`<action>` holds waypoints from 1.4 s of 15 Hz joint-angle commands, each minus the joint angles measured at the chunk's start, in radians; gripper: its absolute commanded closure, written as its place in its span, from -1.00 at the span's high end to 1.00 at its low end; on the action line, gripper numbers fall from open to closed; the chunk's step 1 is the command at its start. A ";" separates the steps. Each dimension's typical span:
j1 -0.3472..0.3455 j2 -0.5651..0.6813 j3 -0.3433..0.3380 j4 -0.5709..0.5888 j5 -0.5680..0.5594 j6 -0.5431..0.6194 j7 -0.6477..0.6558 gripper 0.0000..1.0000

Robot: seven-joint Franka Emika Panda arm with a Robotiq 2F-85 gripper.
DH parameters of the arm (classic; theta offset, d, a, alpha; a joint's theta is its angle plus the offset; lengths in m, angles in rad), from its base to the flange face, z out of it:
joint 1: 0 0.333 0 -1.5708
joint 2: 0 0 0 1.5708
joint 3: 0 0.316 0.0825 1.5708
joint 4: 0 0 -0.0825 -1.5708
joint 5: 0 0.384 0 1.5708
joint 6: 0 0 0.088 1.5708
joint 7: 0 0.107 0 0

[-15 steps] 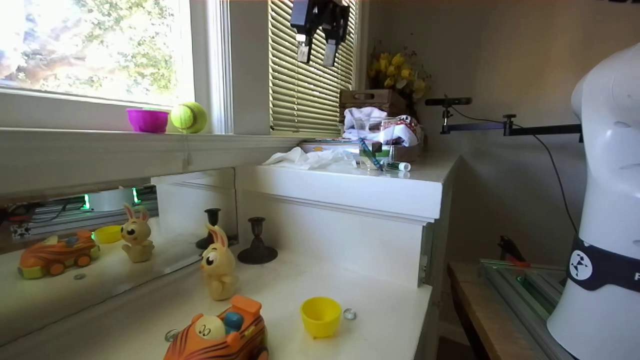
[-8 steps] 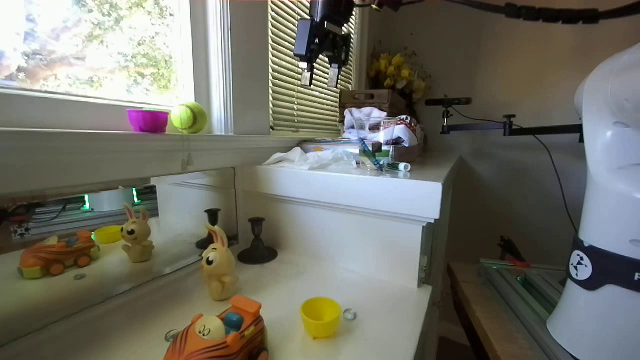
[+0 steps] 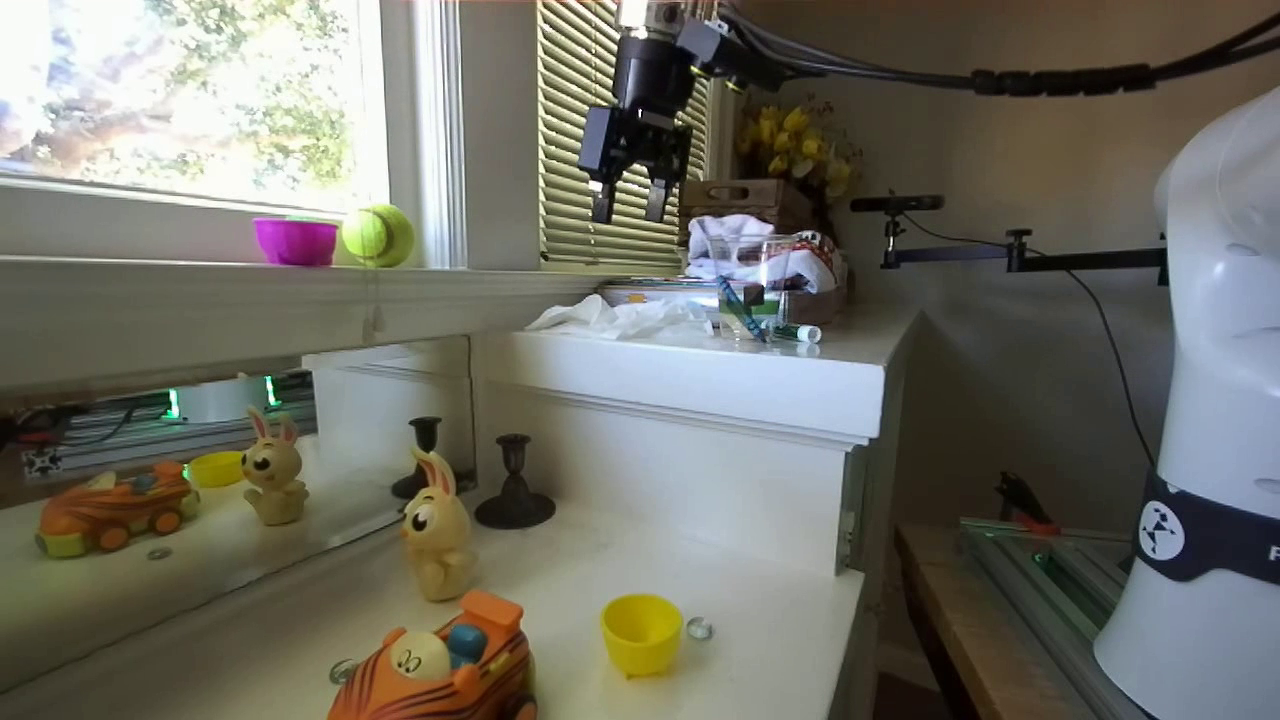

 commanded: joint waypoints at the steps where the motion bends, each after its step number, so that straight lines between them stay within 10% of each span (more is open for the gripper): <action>1: -0.031 0.033 -0.003 -0.004 0.024 0.022 0.041 1.00; 21: -0.060 0.194 -0.072 -0.069 0.133 0.247 0.061 1.00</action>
